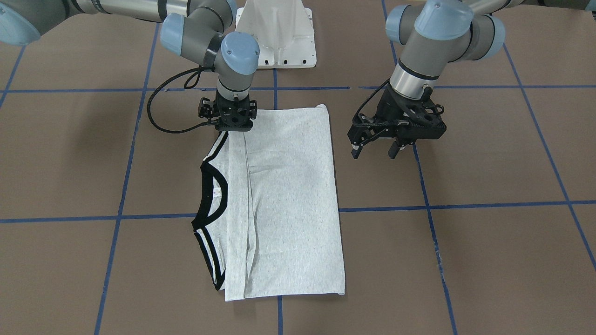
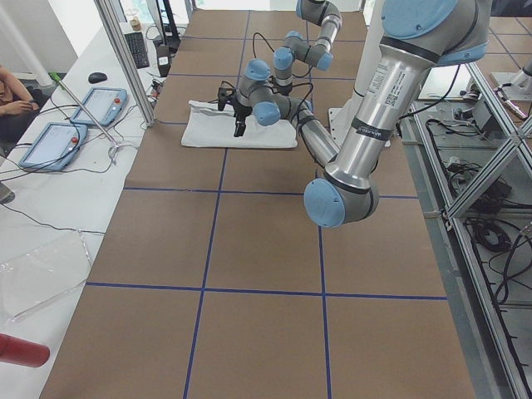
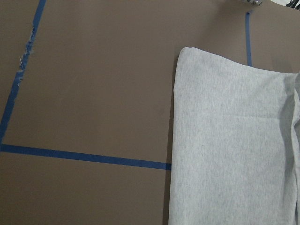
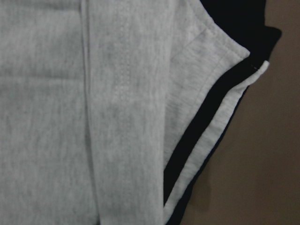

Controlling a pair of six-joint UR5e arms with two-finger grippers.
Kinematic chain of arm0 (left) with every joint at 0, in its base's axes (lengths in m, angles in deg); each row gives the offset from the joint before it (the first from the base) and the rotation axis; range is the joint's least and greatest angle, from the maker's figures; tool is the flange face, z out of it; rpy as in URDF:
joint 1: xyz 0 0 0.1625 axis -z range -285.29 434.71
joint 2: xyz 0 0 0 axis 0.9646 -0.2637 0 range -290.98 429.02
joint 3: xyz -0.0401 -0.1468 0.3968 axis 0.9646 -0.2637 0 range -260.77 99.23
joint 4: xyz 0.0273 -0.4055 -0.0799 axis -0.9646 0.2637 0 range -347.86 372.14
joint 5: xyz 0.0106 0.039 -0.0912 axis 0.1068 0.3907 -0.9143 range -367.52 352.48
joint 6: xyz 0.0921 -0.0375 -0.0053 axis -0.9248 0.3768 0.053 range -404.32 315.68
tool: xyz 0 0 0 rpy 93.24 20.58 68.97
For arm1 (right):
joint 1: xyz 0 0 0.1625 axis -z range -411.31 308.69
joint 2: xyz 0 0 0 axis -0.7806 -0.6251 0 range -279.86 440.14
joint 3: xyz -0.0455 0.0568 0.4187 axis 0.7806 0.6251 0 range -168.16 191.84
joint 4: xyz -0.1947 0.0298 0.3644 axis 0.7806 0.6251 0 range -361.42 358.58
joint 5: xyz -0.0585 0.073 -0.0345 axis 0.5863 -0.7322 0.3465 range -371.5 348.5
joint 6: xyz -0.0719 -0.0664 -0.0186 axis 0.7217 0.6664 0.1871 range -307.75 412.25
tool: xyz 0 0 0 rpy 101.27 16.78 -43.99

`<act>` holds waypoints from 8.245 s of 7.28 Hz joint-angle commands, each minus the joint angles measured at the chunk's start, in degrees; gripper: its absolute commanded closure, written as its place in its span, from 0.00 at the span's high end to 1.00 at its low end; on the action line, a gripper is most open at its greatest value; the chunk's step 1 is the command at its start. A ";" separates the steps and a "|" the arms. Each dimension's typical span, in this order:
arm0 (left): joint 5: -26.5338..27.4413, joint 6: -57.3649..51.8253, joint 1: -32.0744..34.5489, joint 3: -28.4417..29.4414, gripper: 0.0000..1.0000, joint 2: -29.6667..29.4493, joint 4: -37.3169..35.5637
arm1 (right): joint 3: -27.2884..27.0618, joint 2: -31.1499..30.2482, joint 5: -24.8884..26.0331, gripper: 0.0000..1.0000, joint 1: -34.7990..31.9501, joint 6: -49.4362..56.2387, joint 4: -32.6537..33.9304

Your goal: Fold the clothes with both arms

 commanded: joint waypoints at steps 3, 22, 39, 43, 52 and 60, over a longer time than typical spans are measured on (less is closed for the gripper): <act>-0.88 1.66 -0.28 -0.40 1.00 -0.11 -0.07 | -9.83 -12.68 0.34 1.00 -3.95 4.71 0.06; -1.15 1.66 -0.28 -0.39 1.00 -0.46 0.02 | 17.08 0.79 0.78 1.00 -18.36 27.61 -18.66; 10.45 33.13 -25.07 -0.15 0.97 3.76 0.55 | -10.37 -7.42 -19.53 1.00 -19.87 10.08 -18.84; 10.54 32.95 -25.15 1.27 0.82 3.23 0.64 | -10.28 -7.51 -19.26 1.00 -19.87 10.17 -18.84; 10.18 32.95 -25.42 1.36 0.40 2.71 0.64 | -10.37 -7.51 -19.17 1.00 -19.96 10.17 -18.75; 8.96 33.83 -25.33 -3.74 0.00 2.79 0.11 | -16.51 -10.67 -16.30 1.00 -11.29 -11.47 -18.84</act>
